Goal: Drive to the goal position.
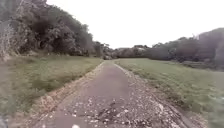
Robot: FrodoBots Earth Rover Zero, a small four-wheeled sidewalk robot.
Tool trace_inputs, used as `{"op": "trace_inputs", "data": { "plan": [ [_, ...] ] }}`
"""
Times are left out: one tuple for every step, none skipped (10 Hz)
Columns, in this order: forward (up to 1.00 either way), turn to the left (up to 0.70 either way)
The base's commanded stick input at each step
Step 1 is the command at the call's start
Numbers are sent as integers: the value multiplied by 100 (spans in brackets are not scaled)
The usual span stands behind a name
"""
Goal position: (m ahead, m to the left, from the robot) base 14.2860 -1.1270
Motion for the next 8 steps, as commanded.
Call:
{"op": "trace_inputs", "data": {
  "plan": [
    [70, 0],
    [70, 0],
    [70, 0],
    [70, 0],
    [70, 0],
    [70, 0],
    [70, 0],
    [70, 0]
  ]
}}
